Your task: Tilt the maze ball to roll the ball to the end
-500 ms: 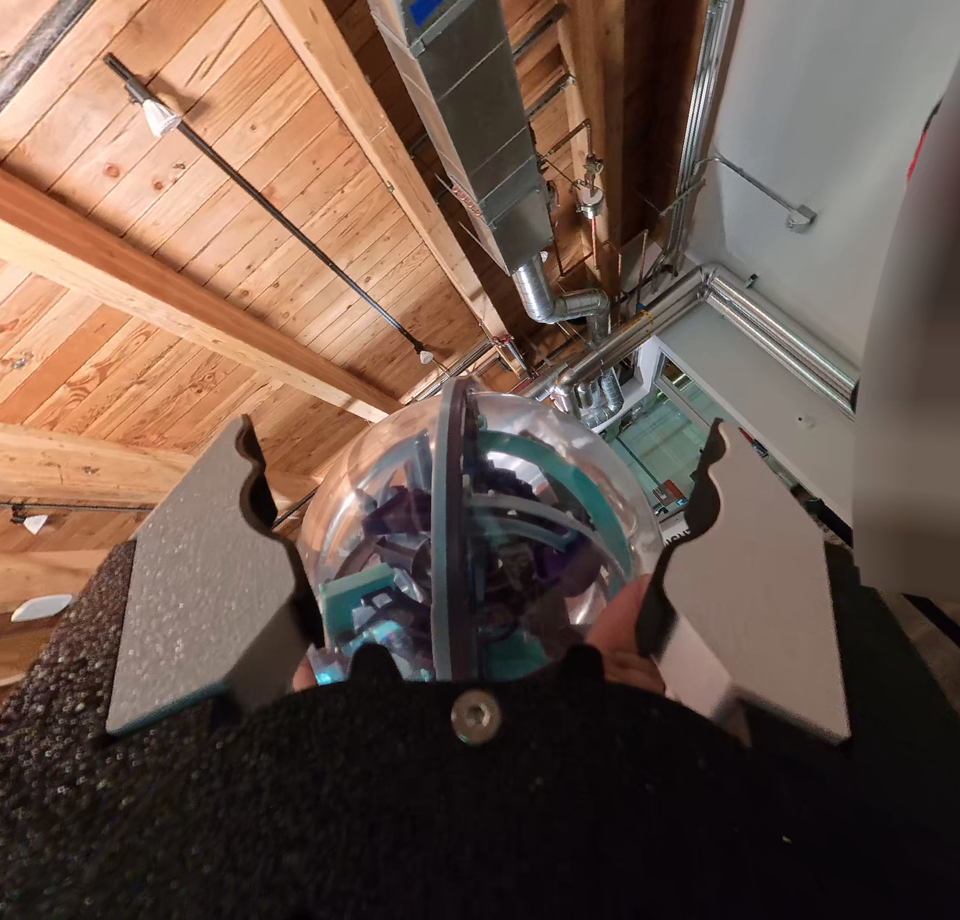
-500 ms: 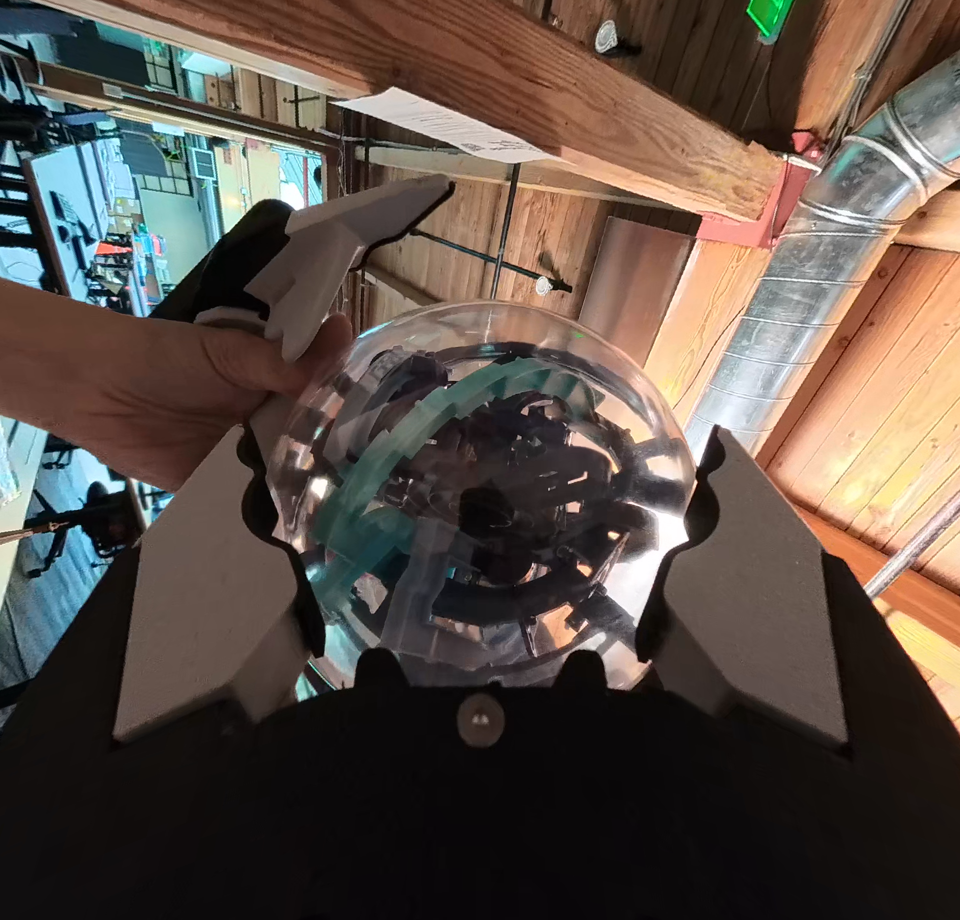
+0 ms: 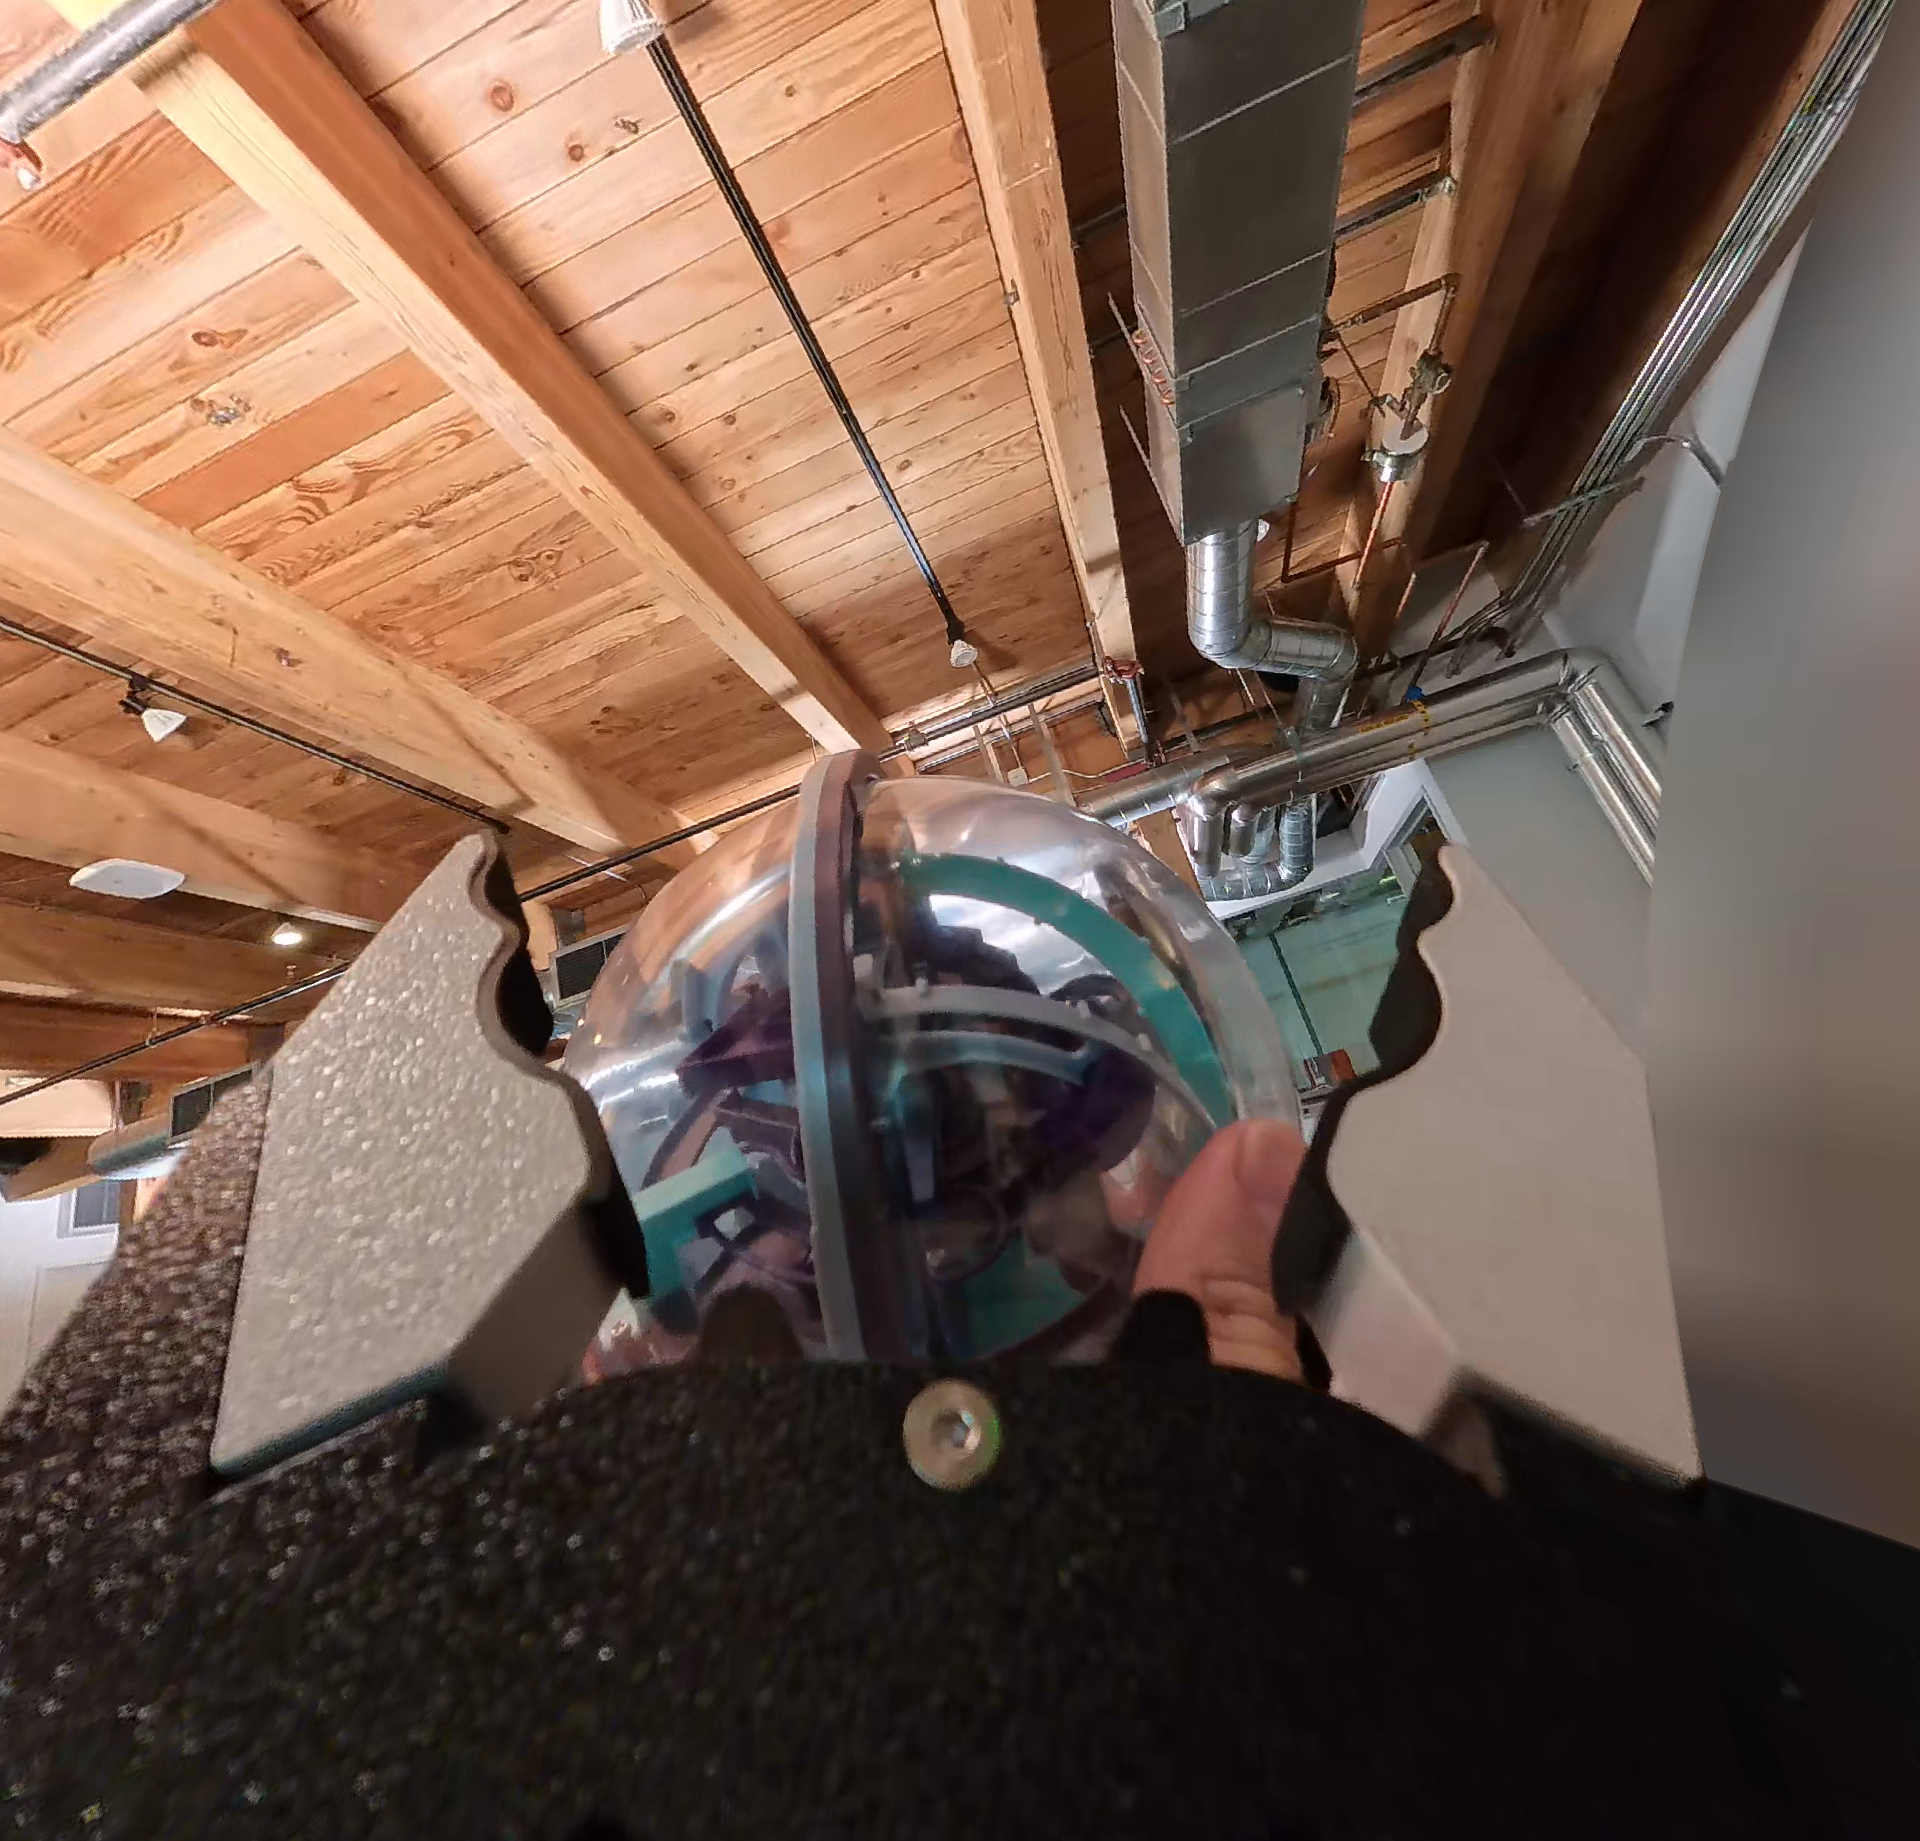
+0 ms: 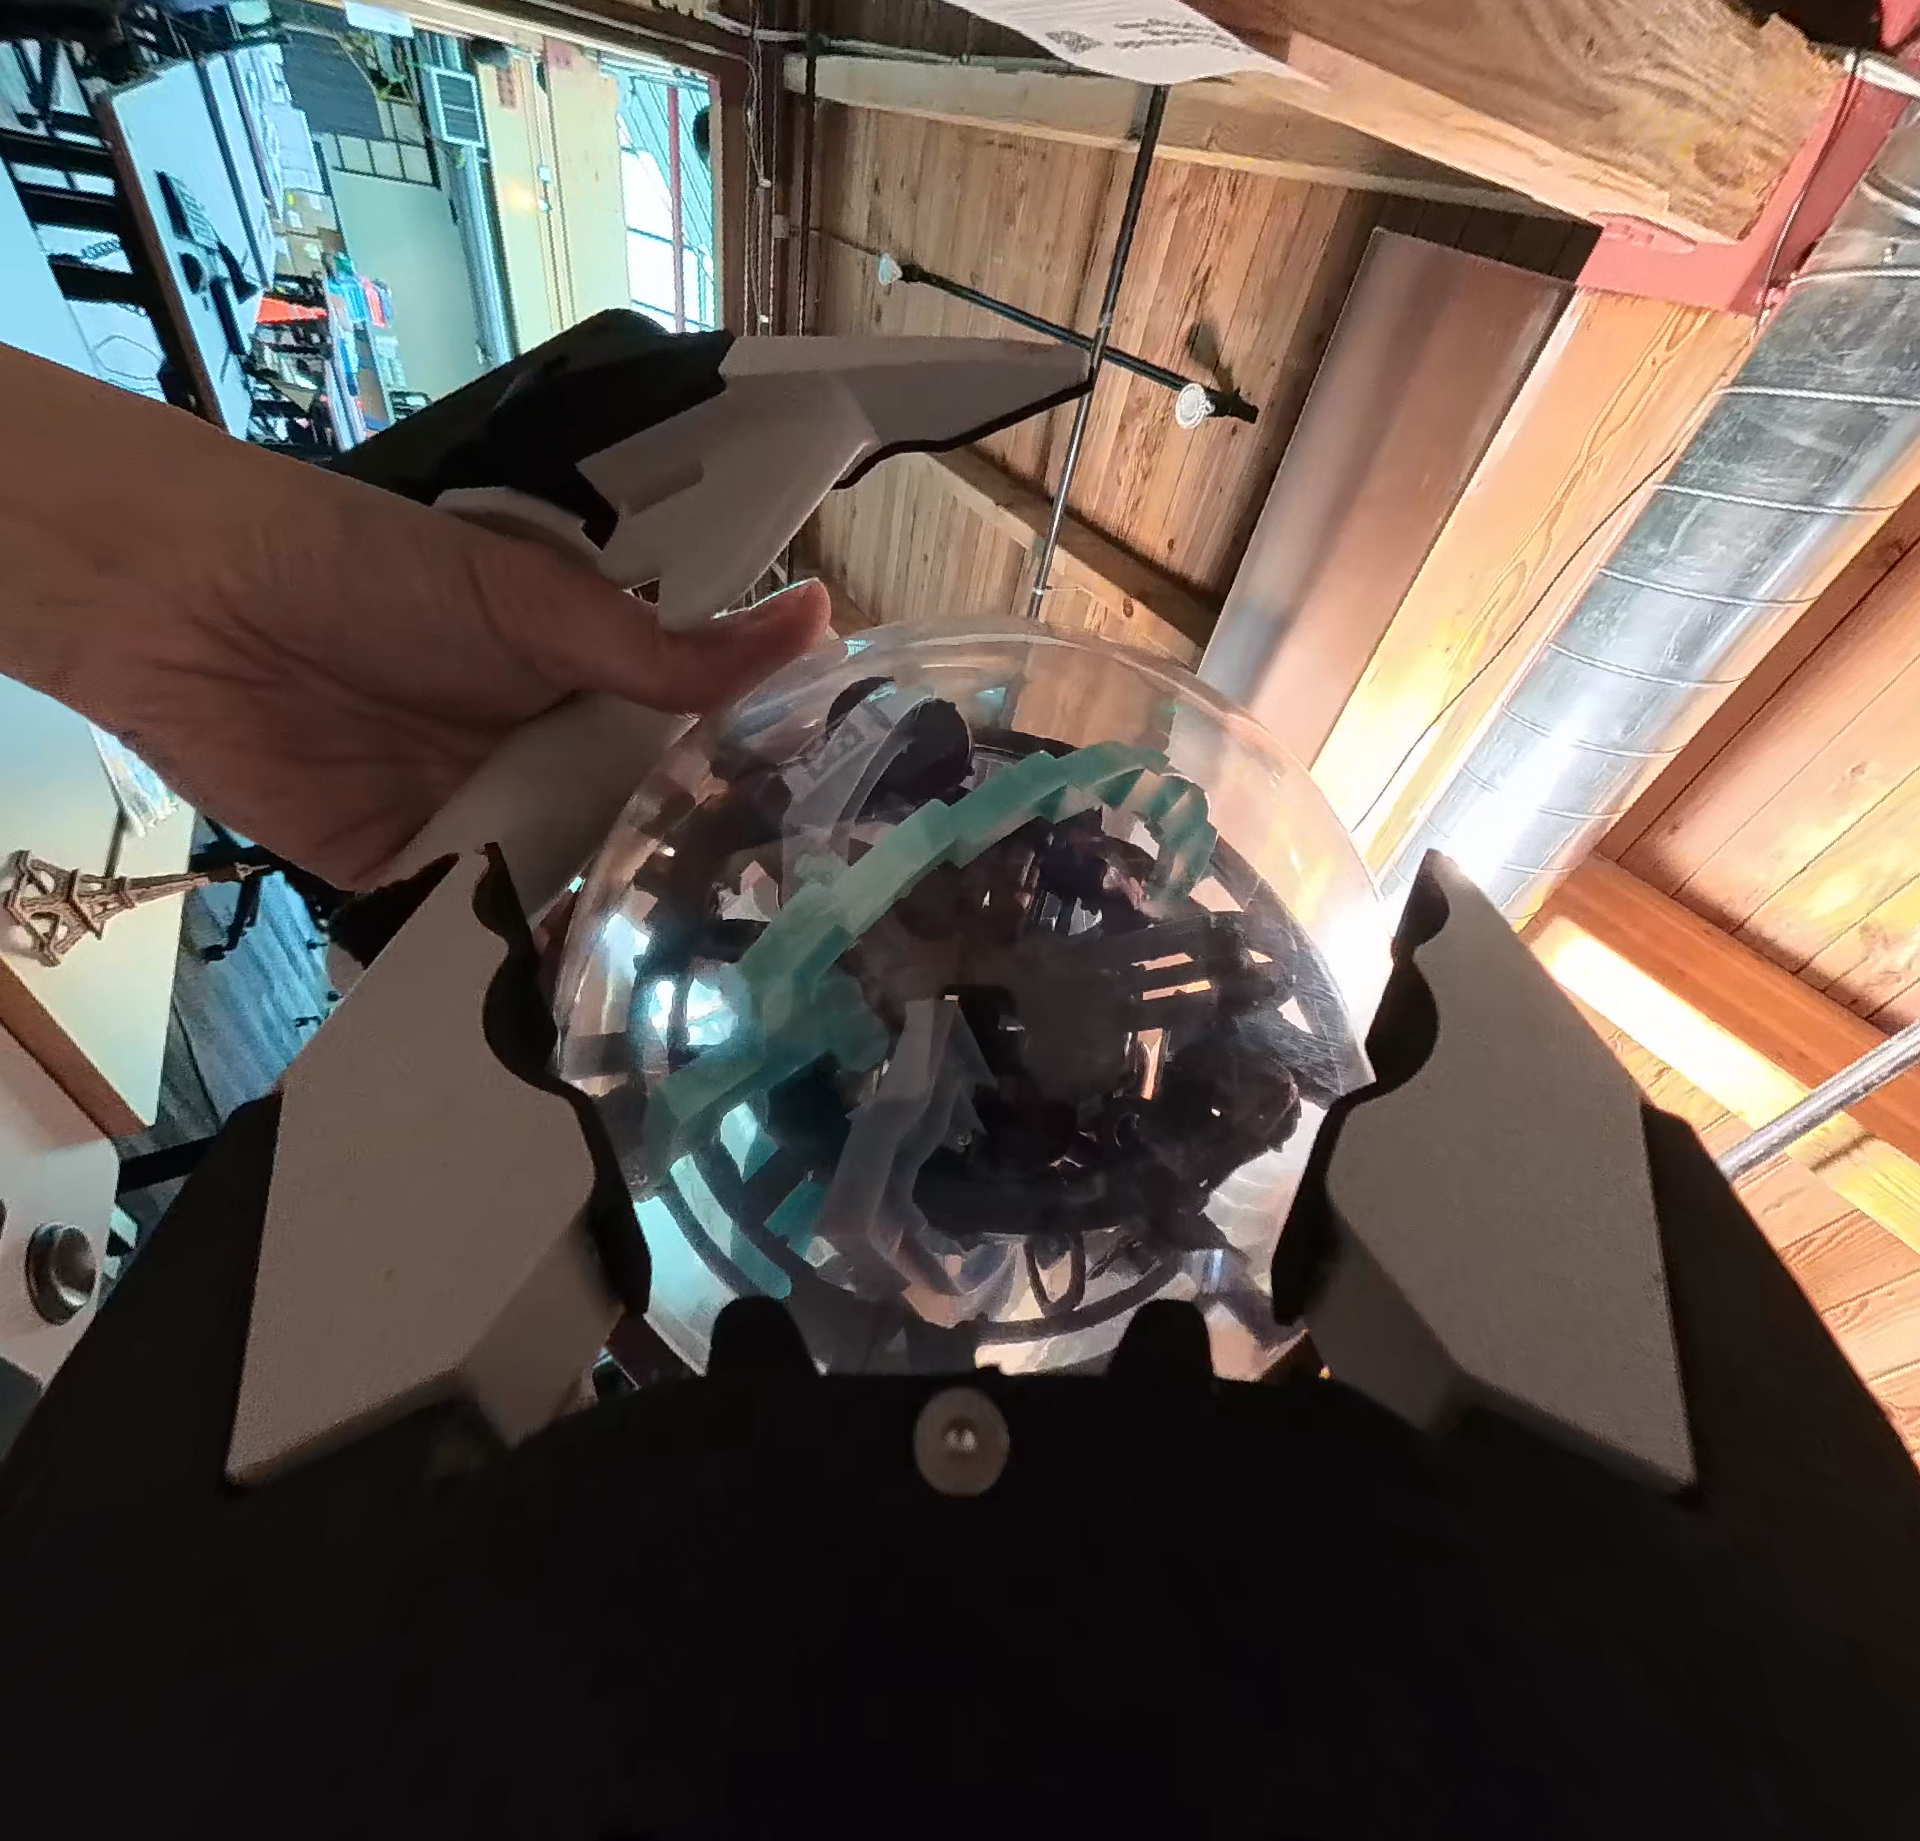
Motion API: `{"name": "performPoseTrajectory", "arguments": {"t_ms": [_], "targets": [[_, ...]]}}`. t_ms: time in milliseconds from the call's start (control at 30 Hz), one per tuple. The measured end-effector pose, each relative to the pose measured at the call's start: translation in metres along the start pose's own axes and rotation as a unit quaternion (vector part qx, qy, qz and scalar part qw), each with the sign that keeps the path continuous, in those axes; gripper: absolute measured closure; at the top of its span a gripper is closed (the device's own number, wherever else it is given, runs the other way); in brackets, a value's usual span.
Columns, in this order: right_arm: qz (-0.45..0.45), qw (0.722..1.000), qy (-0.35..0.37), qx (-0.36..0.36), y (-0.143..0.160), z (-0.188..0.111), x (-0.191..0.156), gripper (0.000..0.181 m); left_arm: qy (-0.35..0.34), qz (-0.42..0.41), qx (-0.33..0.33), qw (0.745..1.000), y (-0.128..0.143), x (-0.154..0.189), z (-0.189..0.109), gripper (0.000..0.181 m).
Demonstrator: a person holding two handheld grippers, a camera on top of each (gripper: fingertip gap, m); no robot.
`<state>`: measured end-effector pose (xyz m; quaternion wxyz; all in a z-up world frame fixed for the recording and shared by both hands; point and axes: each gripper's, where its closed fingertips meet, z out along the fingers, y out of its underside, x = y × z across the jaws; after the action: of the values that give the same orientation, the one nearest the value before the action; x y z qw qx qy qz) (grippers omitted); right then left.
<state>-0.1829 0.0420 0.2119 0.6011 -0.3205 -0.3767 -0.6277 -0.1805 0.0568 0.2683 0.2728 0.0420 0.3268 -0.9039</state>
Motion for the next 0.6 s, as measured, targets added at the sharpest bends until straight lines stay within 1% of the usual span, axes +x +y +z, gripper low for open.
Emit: {"name": "performPoseTrajectory", "arguments": {"t_ms": [233, 367, 500, 600], "targets": [[0.009, 1.000, 0.001, 0.001, 0.001, -0.002, 0.002, 0.024, -0.006, 0.003, -0.007, 1.000, 0.003, 0.001, 0.002, 0.024], [0.018, 1.000, -0.007, -0.002, 0.000, -0.004, -0.002, 0.024, -0.017, -0.008, -0.023, 1.000, 0.007, 0.000, 0.001, 0.024], [0.028, 0.999, -0.020, -0.017, 0.005, -0.009, -0.014, 0.025, -0.036, -0.024, -0.053, 0.998, 0.018, -0.005, -0.006, 0.023], [0.047, 0.998, -0.033, -0.024, 0.013, -0.017, -0.030, 0.025, -0.055, -0.037, -0.086, 0.994, 0.035, -0.011, -0.017, 0.023]]}}
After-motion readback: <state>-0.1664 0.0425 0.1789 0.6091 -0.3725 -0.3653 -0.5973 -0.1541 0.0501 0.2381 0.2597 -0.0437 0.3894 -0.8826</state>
